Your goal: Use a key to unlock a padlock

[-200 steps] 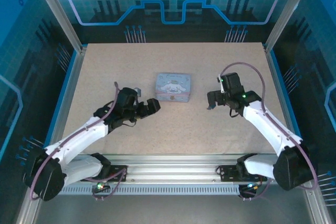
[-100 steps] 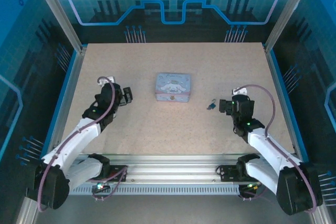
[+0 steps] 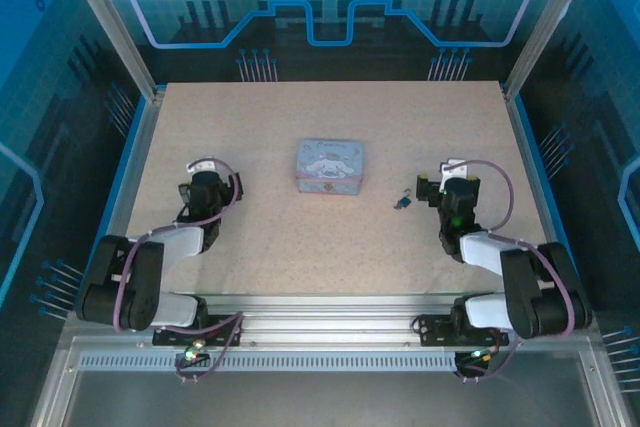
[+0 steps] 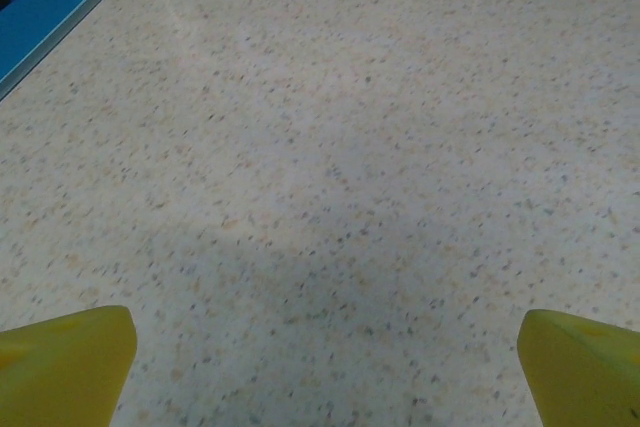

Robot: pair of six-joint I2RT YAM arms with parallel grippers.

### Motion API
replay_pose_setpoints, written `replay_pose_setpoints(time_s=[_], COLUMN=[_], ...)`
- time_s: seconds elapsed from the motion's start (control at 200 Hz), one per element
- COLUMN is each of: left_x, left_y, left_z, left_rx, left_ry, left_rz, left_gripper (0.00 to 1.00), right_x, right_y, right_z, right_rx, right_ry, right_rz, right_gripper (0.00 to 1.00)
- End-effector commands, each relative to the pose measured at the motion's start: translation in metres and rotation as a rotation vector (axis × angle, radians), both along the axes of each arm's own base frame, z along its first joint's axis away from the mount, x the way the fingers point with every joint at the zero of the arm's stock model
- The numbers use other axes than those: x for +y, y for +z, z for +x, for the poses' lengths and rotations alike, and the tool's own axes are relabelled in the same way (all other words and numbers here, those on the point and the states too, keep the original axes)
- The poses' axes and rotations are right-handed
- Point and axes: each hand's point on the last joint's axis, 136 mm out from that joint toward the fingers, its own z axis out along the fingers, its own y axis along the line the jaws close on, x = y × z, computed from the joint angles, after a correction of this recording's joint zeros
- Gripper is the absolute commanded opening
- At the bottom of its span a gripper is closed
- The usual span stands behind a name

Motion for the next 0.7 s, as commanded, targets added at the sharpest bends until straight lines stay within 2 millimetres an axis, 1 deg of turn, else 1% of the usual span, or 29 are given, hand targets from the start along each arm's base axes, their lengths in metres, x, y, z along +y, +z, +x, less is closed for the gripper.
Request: replay_pose_setpoints(time_s=[0.0,0.025,0.03,0.035,0.065,0.09,0.115,0.145,0.185,0.195,0.23,0.275,0.695], left_x=[-0.007,-0.006,-0.005,-0.005,-0.005,-0.006,-0.005,-0.005,-0.007,-0.008,-0.011,-0.011,-0.014], left_y=[0.027,0.02,0.024,0.018,0.022,0.017,0.01,0.008,0.01,0.01,0.009,0.011,0.011], left_z=[0.016,0.013,0.014,0.012,0.011,0.009,0.01,0.014,0.026,0.028,0.024,0.027,0.026], left_rx=[-0.216,-0.246,-0.267,-0.255,-0.313,-0.281,-0.223,-0.183,-0.176,-0.172,-0.169,-0.174,-0.179], left_ry=[-0.09,-0.095,-0.095,-0.096,-0.101,-0.107,-0.095,-0.092,-0.108,-0.11,-0.113,-0.111,-0.121], left_rz=[0.009,-0.002,-0.001,0.005,0.026,0.017,0.001,-0.008,0.01,0.02,0.022,0.036,0.046], left_gripper=[0.99,0.99,0.99,0.99,0.99,0.99,0.99,0.99,0.99,0.99,0.99,0.99,0.99], right_x=[0.016,0.017,0.017,0.017,0.013,0.009,0.009,0.008,0.009,0.01,0.01,0.01,0.011], right_y=[0.01,0.005,0.003,0.001,0.003,0.001,-0.002,-0.001,0.001,-0.001,0.0,-0.001,-0.002], right_z=[0.02,0.022,0.023,0.023,0.028,0.03,0.028,0.029,0.029,0.028,0.029,0.029,0.029], right_rx=[-0.055,-0.045,-0.044,-0.04,-0.065,-0.038,0.0,-0.022,-0.022,-0.011,-0.026,-0.013,-0.01], right_ry=[0.116,0.12,0.119,0.119,0.099,0.071,0.073,0.085,0.071,0.071,0.073,0.075,0.094], right_rz=[-0.002,-0.004,-0.003,-0.004,-0.015,-0.01,0.014,0.015,0.002,0.0,-0.006,0.004,0.011], right_gripper=[1.0,1.0,1.0,1.0,1.0,1.0,1.0,1.0,1.0,1.0,1.0,1.0,1.0])
